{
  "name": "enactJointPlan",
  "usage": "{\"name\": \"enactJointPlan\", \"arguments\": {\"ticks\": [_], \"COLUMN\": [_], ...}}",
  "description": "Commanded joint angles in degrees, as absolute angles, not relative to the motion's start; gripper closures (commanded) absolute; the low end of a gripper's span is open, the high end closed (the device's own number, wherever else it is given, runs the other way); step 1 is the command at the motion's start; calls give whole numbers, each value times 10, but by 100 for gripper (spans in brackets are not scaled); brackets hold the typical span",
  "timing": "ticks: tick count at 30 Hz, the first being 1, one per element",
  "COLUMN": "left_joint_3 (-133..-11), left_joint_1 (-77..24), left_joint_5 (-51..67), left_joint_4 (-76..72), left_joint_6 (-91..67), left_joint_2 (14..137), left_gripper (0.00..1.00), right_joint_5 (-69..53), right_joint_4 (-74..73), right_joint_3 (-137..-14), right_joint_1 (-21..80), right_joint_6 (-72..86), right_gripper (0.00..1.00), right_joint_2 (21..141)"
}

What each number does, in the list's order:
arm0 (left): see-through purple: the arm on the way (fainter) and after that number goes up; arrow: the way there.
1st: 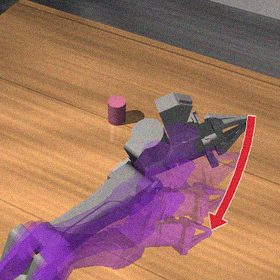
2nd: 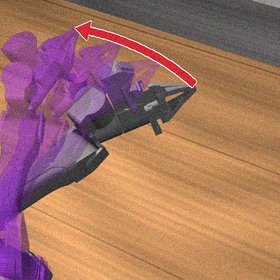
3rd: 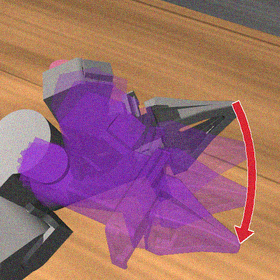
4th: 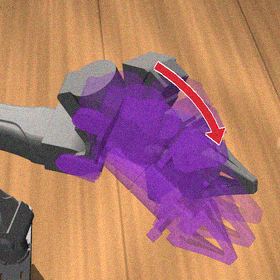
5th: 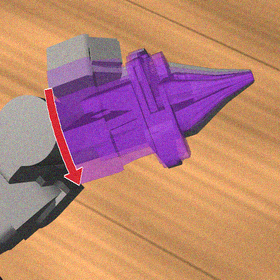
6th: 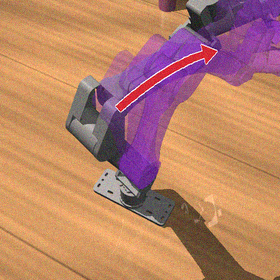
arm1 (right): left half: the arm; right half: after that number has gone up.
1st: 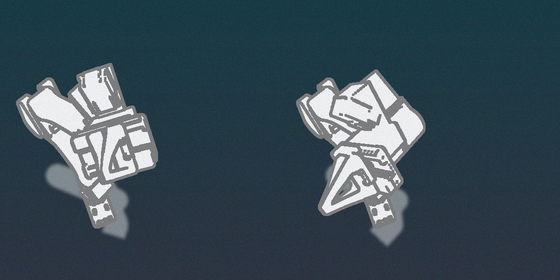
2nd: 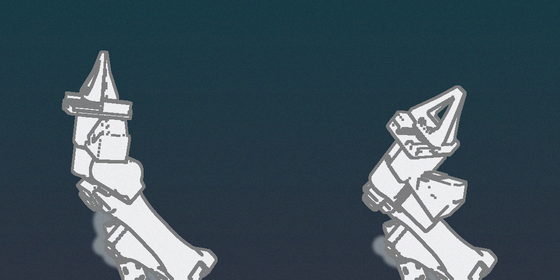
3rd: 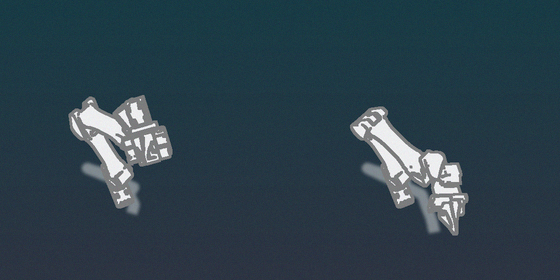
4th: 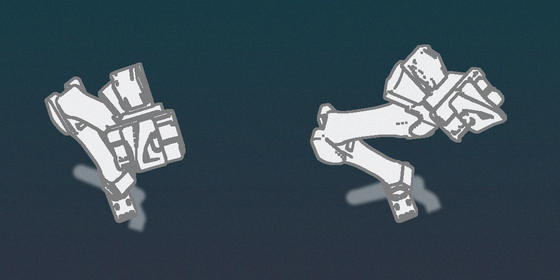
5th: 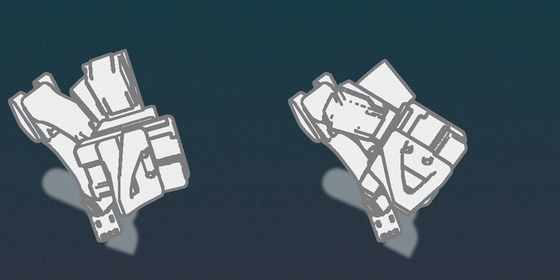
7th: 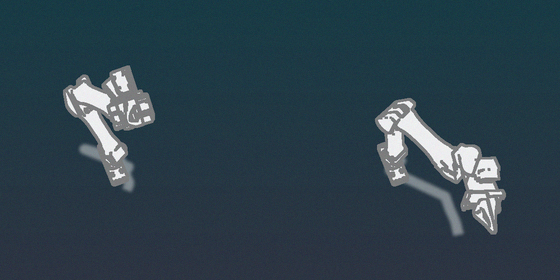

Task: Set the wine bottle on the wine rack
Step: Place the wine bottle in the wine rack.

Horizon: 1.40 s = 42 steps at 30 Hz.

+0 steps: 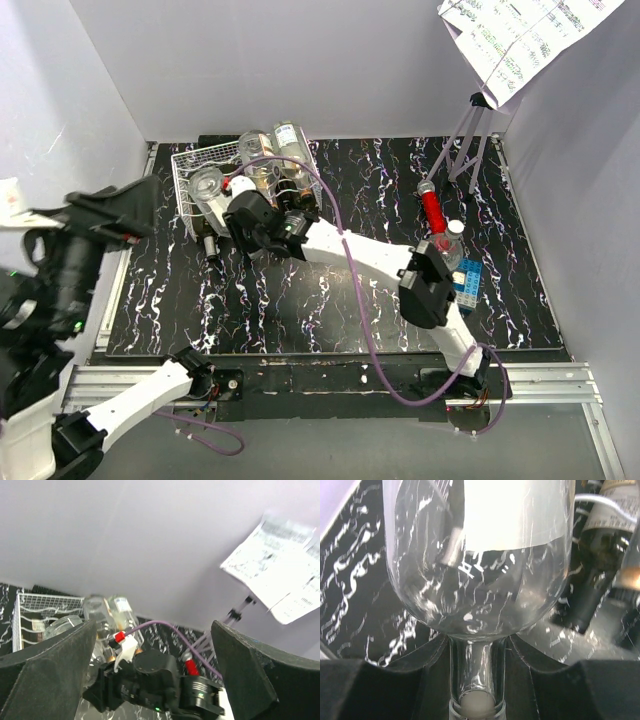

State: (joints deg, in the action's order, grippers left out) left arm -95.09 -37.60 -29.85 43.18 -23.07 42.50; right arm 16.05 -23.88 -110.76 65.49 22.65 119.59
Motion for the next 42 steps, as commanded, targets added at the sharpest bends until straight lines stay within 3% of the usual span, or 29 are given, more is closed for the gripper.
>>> {"name": "enactJointPlan", "arguments": {"ticks": [1, 6, 32, 36, 39, 42], "left_joint_3": [-927, -935, -896, -892, -887, -889], "left_joint_1": [-373, -374, -374, -374, -374, -374], "left_joint_5": [-316, -307, -279, -281, -285, -287], "left_joint_4": [415, 455, 548, 555, 555, 556], "left_joint_6": [-209, -217, -257, -261, -262, -262], "left_joint_2": [404, 400, 393, 391, 387, 387], "left_gripper": [2, 2, 2, 2, 2, 2], "right_joint_5": [192, 197, 160, 157, 157, 155], "right_joint_4": [-75, -49, 62, 69, 69, 69], "right_joint_3": [-1258, -1340, -1402, -1392, -1393, -1390], "right_joint_1": [634, 620, 551, 546, 544, 541], "right_joint_6": [243, 242, 339, 350, 352, 352], "right_gripper": [99, 99, 98, 66, 52, 47], "right_joint_2": [1227, 1307, 1411, 1410, 1412, 1411]}}
